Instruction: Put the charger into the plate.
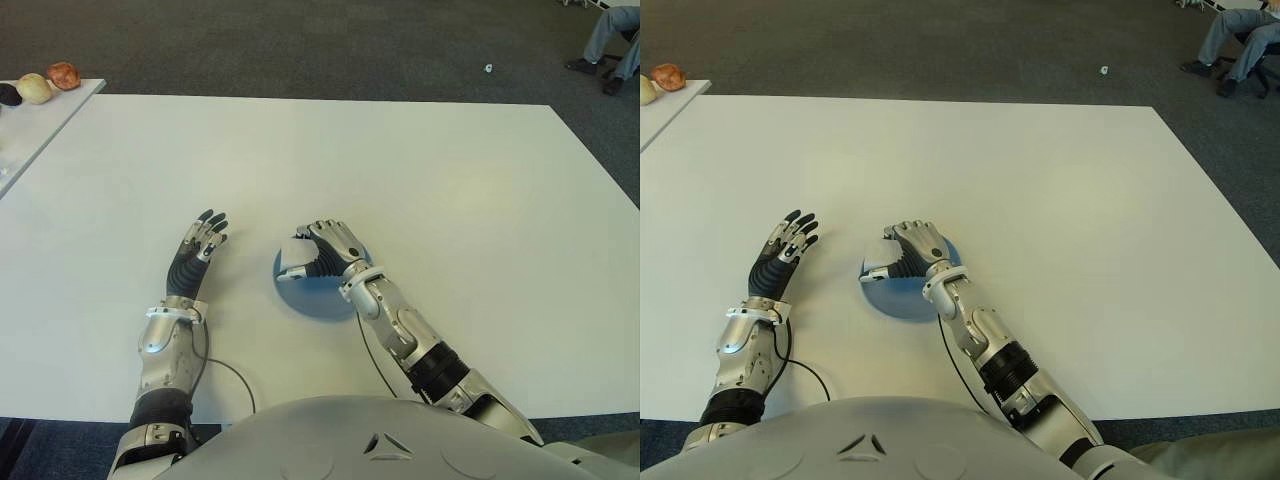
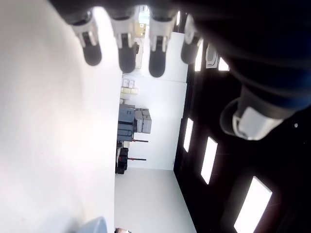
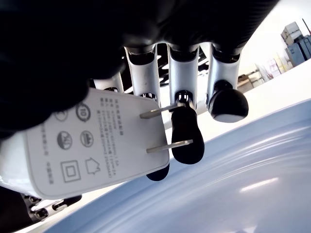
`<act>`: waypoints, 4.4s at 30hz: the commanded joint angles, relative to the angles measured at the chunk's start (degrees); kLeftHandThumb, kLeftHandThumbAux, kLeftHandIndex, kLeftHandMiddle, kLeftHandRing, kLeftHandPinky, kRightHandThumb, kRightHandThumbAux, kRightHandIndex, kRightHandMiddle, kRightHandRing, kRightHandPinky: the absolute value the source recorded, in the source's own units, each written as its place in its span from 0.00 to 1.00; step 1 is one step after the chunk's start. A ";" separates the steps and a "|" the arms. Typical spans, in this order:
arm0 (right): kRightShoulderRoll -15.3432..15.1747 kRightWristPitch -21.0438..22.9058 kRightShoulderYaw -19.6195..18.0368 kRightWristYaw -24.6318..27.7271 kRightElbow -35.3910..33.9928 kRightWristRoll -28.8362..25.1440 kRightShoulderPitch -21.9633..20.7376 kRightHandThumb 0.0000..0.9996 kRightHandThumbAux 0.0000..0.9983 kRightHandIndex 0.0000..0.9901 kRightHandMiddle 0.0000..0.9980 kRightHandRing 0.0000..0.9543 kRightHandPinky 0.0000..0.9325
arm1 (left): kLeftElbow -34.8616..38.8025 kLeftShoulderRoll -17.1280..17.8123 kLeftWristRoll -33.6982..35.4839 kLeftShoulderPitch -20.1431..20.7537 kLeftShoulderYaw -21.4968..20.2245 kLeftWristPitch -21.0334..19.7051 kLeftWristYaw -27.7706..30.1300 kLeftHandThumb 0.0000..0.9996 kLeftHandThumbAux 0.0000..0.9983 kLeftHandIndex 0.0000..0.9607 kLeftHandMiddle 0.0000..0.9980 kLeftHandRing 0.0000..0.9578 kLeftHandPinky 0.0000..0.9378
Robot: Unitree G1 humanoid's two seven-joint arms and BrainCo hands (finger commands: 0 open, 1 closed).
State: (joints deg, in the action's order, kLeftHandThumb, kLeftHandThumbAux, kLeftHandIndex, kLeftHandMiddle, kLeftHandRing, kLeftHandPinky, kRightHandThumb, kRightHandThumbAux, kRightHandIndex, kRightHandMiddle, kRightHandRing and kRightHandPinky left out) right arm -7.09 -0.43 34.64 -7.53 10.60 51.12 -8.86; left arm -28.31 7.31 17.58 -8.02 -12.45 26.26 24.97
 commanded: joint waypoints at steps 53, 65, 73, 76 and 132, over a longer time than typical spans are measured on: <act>-10.20 -1.86 -2.79 10.66 -9.45 -0.26 0.36 0.32 0.18 0.00 0.00 0.00 0.00 | -6.31 -2.18 -1.14 -5.17 1.38 -4.65 0.16 0.00 0.48 0.07 0.13 0.12 0.09; -11.21 -2.81 -3.62 11.96 -10.70 -2.54 1.10 0.27 0.12 0.00 0.00 0.00 0.00 | -6.04 -2.04 -0.94 -5.13 1.28 -5.39 0.09 0.00 0.49 0.07 0.14 0.12 0.10; -11.27 -2.77 -4.42 12.58 -12.45 -3.57 2.03 0.28 0.10 0.00 0.00 0.00 0.00 | -5.91 -2.10 -0.65 -5.12 1.22 -5.91 0.07 0.00 0.49 0.07 0.15 0.13 0.10; -11.26 -2.53 -4.55 12.65 -12.91 -3.41 2.28 0.29 0.10 0.00 0.00 0.00 0.00 | -6.00 -2.07 -0.70 -5.11 1.27 -5.67 0.23 0.00 0.49 0.07 0.15 0.13 0.09; 7.08 -12.80 -35.31 -7.78 3.05 -42.63 12.49 0.00 0.82 0.00 0.02 0.00 0.00 | -8.22 -1.54 -0.59 -4.80 0.88 -3.93 1.84 0.00 0.48 0.08 0.17 0.14 0.11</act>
State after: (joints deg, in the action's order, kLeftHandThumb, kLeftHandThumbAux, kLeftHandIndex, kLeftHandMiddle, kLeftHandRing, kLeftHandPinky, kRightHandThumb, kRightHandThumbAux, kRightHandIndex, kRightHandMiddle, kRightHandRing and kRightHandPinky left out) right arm -0.06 -11.93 1.02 -15.40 11.19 10.44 2.65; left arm -28.74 7.73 17.47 -8.03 -12.43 26.93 26.36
